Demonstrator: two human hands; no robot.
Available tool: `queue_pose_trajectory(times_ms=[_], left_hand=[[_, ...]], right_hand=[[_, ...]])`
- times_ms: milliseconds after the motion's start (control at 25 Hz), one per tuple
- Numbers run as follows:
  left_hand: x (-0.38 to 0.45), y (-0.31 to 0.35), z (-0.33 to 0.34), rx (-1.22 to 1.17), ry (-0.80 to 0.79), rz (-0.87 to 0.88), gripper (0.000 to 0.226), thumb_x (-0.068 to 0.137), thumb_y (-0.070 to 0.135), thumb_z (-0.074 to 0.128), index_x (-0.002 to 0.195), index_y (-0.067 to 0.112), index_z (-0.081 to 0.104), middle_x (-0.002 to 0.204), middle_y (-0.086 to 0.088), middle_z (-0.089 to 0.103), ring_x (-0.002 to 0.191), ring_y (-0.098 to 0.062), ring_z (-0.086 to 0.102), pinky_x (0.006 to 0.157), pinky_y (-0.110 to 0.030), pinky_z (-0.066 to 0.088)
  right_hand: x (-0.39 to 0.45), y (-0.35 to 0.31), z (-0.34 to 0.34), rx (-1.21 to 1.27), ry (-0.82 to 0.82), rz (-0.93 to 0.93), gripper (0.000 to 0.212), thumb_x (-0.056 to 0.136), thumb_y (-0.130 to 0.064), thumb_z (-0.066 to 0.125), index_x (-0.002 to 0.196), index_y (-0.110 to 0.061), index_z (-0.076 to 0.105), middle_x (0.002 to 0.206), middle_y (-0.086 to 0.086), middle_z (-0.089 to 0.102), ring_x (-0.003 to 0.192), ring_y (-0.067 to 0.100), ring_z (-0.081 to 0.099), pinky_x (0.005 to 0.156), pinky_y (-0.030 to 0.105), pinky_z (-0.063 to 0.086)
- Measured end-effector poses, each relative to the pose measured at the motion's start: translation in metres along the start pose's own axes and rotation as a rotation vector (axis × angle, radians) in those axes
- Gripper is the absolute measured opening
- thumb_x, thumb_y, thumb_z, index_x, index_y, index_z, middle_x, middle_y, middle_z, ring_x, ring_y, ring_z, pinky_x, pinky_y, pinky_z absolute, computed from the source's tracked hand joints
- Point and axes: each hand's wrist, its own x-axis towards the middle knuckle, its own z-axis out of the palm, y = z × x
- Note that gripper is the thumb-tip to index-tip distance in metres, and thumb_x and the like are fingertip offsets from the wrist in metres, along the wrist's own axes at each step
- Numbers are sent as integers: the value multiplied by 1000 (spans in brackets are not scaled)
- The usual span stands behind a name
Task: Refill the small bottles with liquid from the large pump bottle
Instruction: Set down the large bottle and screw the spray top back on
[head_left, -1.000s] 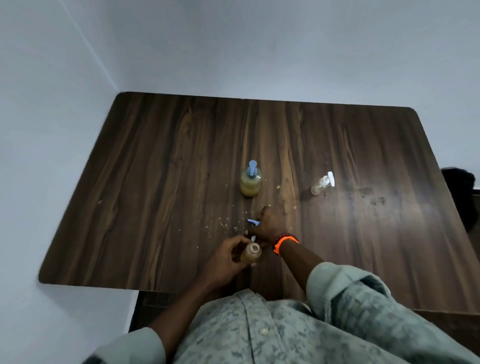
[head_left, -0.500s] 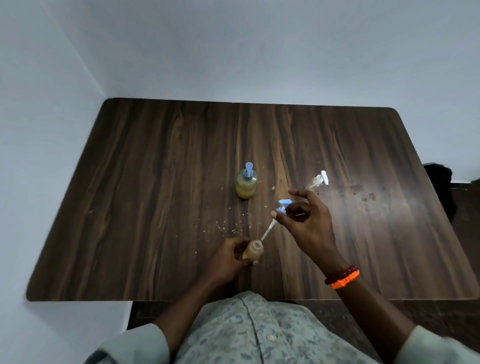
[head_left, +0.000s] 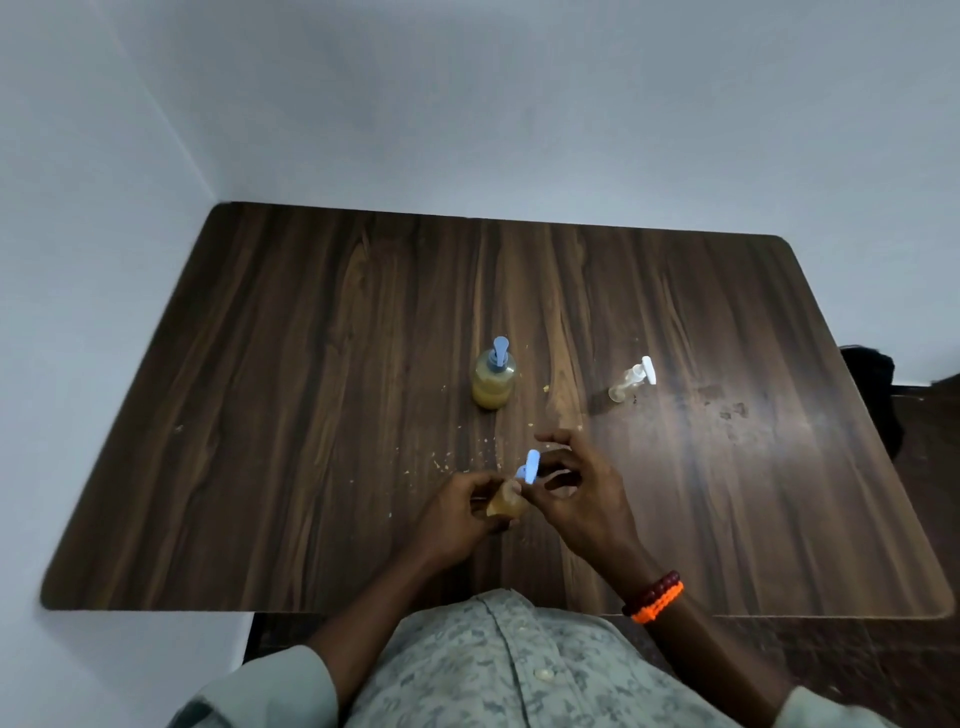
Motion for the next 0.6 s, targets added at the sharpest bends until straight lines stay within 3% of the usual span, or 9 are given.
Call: queue_pose_trajectory(times_ms=[80,160,240,320,440,520,600], left_hand=[[-1,6,-2,-9,8,21,42,86,23,86,106,58,73,109,27,79,104,2,76,84,-16,62],[-3,8,-2,2,20,35,40,86,21,86,109,52,75,103,29,79,104,3,75,82,-13,60],[-2,7,-1,13,11,44,44,84,12,86,117,40,77,105,25,79,108,-4,76,84,-15,61],[-1,8,0,-6,-24,48,48,85,3,81,115,40,77,108,19,81,107,-7,77,84,-21,64],[-2,7,-1,-9,-42,26,41,89,7,80,124,27,76,118,10,79,107,-7,76,85,-24,65],[-5,4,-3,45,-27,38,45,87,12,85,130,20,74,122,9,76,108,0,72,89,-19,61],[-6,3,-4,58,-28,38,43,87,14,86,129,17,74,123,5,77,110,-5,73,92,-24,62]], right_hand=[[-3,3,2,10,-25,16,55,78,-16,91,126,-18,64,104,-3,78,92,8,75,81,30,64],[-4,4,3,-5,-24,8,54,78,-16,91,126,-16,65,103,-2,77,91,8,74,79,26,61],[-4,2,8,-39,1,-14,56,77,-17,92,125,-15,63,95,2,73,85,9,70,73,15,54],[-7,-1,11,-55,31,-29,71,71,-21,97,129,-13,57,90,10,68,81,16,67,68,13,51],[-9,-5,2,-57,-54,-49,102,72,-24,96,153,-14,35,109,5,68,100,12,68,82,20,57],[-10,-3,-3,-48,-109,-73,103,80,-18,90,159,-13,25,112,2,72,104,8,70,88,18,56],[-11,-5,1,-47,-71,-58,97,80,-14,90,157,-15,31,100,6,73,93,13,72,84,19,56]])
